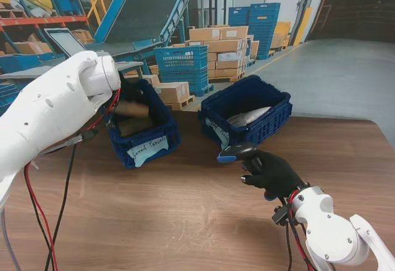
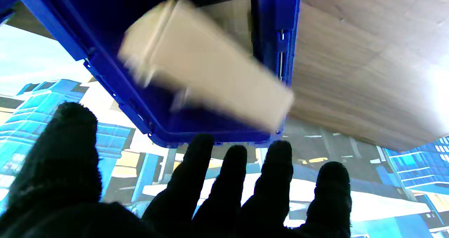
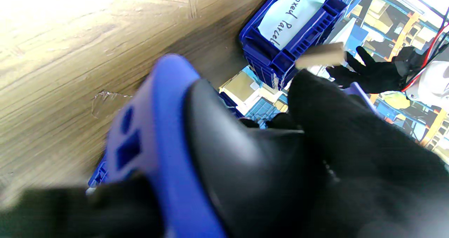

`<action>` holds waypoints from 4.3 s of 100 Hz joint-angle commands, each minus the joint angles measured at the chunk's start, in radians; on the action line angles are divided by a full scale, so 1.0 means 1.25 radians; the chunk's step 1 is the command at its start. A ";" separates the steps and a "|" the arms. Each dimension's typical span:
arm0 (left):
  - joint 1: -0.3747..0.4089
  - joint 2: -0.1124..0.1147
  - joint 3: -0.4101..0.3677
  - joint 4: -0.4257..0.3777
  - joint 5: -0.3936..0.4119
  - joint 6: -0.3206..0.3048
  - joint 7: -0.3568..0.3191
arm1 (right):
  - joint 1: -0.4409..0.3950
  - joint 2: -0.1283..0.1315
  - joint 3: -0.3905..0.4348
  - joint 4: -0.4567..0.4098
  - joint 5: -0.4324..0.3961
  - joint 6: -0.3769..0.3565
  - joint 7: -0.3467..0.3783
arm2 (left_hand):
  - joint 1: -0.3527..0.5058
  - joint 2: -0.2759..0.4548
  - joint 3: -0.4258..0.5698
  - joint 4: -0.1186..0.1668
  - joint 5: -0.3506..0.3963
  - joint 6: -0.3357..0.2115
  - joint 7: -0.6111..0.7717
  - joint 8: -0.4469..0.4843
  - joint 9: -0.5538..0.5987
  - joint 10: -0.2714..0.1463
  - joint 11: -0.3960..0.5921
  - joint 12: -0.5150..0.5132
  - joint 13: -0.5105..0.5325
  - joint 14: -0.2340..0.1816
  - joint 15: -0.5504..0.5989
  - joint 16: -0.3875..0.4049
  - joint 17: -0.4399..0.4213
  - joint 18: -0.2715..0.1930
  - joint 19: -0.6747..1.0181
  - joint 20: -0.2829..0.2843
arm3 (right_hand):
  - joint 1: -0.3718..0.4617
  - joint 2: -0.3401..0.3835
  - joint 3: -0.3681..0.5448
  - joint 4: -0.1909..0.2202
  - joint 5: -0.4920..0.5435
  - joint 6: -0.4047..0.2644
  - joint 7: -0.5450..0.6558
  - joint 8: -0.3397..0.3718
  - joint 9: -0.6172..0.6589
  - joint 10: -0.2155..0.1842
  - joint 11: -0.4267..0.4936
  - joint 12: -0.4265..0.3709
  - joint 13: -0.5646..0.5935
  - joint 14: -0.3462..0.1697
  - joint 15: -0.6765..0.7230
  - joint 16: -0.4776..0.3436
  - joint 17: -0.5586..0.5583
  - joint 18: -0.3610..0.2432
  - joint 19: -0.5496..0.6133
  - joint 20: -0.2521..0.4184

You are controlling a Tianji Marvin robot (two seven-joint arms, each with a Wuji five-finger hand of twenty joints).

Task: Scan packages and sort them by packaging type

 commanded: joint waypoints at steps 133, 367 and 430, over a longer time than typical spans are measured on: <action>0.613 0.034 -0.595 -0.554 0.095 -0.212 0.147 | 0.022 -0.012 -0.030 -0.046 -0.024 0.086 -0.025 | 0.122 0.122 -0.079 0.065 -0.016 0.006 -0.029 -0.073 0.000 0.019 -0.085 -0.068 -0.066 0.000 -0.037 -0.134 -0.004 -0.020 -0.061 -0.039 | 0.073 0.023 0.020 0.002 0.005 -0.036 0.003 0.000 0.011 0.034 0.014 0.007 0.055 -0.068 0.048 0.026 0.000 0.001 0.009 0.007; 0.999 -0.013 -0.664 -0.627 -0.117 -0.691 0.396 | 0.155 0.025 0.000 0.287 -0.137 0.047 0.106 | 0.151 0.137 -0.085 0.071 -0.004 0.011 -0.031 -0.072 -0.023 0.029 -0.089 -0.076 -0.106 -0.005 -0.052 -0.160 -0.021 -0.035 -0.093 -0.066 | 0.053 0.019 0.046 -0.009 0.003 -0.046 0.010 0.001 0.012 0.024 0.019 0.004 0.058 -0.068 0.044 0.020 0.002 0.003 0.002 -0.001; 1.002 -0.008 -0.663 -0.621 -0.135 -0.712 0.371 | 0.254 0.019 -0.055 0.458 -0.168 0.018 0.047 | 0.153 0.137 -0.086 0.072 -0.005 0.011 -0.032 -0.072 -0.027 0.031 -0.089 -0.077 -0.112 -0.006 -0.054 -0.163 -0.022 -0.038 -0.101 -0.065 | 0.048 0.020 0.051 -0.016 -0.003 -0.050 0.021 -0.014 0.008 0.019 0.024 -0.007 0.056 -0.065 0.032 0.014 0.001 0.002 -0.004 -0.009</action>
